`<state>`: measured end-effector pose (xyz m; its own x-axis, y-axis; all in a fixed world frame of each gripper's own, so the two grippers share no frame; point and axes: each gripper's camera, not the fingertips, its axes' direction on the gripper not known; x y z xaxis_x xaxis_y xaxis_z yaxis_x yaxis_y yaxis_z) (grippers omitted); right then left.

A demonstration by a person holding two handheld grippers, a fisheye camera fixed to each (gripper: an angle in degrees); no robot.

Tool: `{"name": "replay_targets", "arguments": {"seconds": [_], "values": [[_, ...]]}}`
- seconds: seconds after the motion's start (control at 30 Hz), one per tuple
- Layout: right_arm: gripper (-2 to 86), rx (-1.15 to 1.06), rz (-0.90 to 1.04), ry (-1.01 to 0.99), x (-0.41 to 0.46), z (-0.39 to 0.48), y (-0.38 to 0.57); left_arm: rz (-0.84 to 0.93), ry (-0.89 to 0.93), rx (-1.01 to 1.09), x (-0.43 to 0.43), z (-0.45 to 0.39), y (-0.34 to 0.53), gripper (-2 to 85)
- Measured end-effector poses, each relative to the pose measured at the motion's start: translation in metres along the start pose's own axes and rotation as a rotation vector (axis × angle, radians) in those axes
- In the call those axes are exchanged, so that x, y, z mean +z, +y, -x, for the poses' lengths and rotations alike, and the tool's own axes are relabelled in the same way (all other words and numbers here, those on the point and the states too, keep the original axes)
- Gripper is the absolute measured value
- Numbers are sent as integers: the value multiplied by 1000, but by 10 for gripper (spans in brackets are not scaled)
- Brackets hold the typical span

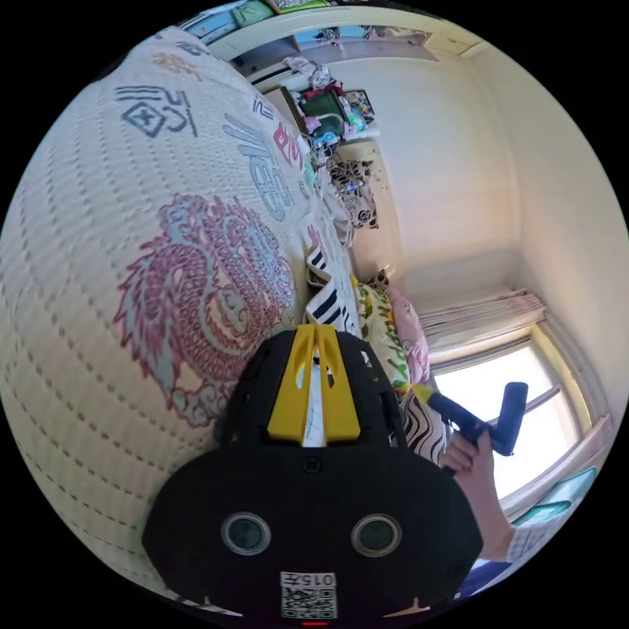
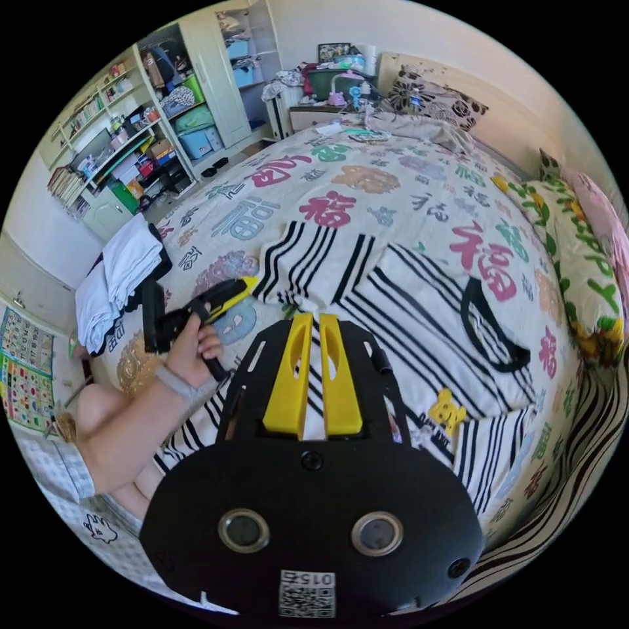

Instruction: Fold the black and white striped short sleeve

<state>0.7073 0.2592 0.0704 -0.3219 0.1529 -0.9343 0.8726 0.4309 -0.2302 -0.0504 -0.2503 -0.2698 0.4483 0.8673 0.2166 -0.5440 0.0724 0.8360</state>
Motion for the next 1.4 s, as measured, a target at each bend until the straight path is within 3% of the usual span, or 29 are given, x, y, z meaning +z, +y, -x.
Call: {"name": "replay_targets", "arguments": {"seconds": [0.1, 0.27, 0.43, 0.5, 0.57, 0.6, 0.8, 1.03, 1.17, 1.27, 1.4], "values": [[61, -82, 30, 46, 14, 21, -63, -84, 80, -3, -18, 6, 16, -4], [123, -82, 289, 66, 93, 55, -174, -70, 96, 49, -20, -4, 22, 10], [123, -38, 395, 166, 144, 67, -212, -39, 82, 45, -13, -7, 30, -3], [111, -90, 403, 200, 148, 69, -216, -31, 81, 44, -10, -8, 34, -7], [10, -86, 397, 204, 142, 61, -220, -29, 78, 46, -7, -12, 41, -8], [6, -81, 368, 241, 137, 57, -219, -30, 80, 45, -6, -12, 43, -8], [-6, 34, 219, 73, 83, -2, -202, -52, 165, 89, -1, -36, 61, -9], [-1, 339, -120, -310, -20, -143, -110, 137, 131, 597, 51, -178, 115, -7], [27, 511, -99, -226, -18, -219, -10, 375, 59, 737, 122, -198, 186, 3], [61, 646, 3, -165, -8, -261, 45, 406, 33, 731, 143, -193, 215, 22], [67, 674, -68, -173, -22, -284, 73, 388, -16, 758, 161, -199, 228, 47]]}}
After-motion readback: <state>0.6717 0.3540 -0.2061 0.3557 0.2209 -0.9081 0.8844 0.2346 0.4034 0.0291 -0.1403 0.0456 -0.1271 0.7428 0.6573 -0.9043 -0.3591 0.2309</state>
